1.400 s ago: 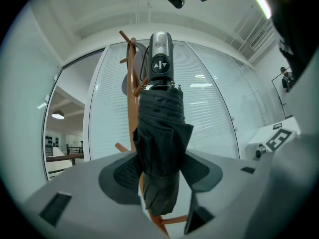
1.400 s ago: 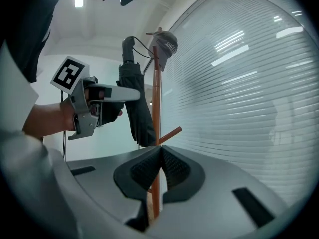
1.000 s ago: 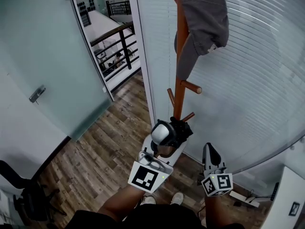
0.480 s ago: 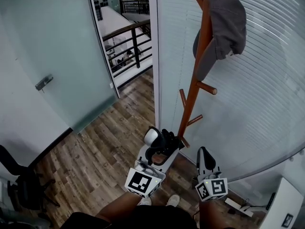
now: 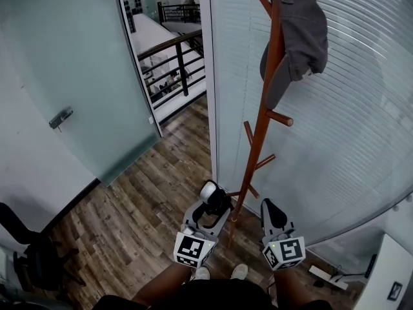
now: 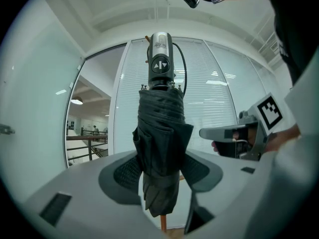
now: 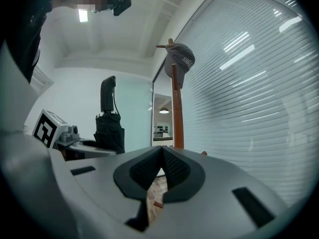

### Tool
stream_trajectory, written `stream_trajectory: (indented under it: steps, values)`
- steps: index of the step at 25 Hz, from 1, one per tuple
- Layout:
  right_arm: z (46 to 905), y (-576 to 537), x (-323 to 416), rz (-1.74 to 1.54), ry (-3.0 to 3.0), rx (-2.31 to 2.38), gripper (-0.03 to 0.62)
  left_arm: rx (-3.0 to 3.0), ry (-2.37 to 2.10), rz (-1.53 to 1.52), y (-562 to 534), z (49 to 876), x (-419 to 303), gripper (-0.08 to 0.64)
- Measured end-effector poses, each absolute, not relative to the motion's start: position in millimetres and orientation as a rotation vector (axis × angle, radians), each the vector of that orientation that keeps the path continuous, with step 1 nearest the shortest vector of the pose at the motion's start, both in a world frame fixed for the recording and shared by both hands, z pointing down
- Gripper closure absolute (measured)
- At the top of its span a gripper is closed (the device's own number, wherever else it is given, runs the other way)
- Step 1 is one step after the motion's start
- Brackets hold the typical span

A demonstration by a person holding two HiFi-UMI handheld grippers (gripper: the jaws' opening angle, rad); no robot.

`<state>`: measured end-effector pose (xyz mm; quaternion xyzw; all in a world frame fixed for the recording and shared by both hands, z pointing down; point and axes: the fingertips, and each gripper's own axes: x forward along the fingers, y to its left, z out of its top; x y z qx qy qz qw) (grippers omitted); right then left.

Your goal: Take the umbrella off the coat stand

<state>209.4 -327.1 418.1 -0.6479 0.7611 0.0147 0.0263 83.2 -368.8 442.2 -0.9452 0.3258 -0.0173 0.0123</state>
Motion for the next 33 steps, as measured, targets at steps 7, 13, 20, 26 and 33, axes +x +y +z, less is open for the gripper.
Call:
stream_trajectory:
  steps: [7, 13, 20, 26, 33]
  values:
    - [428, -331, 196, 0.103, 2.455, -2.020, 0.586, -3.027, 1.051, -0.136, -369, 466, 77, 0.318]
    - [416, -337, 185, 0.181, 2.448, -2.014, 0.589, -2.993, 1.021, -0.134, -368, 459, 76, 0.316]
    - [409, -340, 189, 0.202, 2.425, -2.037, 0.589, -2.989, 1.009, -0.129, -370, 456, 84, 0.316]
    - [413, -342, 196, 0.195, 2.416, -2.050, 0.589, -2.989, 0.987, -0.118, -372, 453, 92, 0.316]
    - [411, -347, 200, 0.202, 2.423, -2.033, 0.589, -2.998, 0.959, -0.140, -375, 455, 101, 0.316]
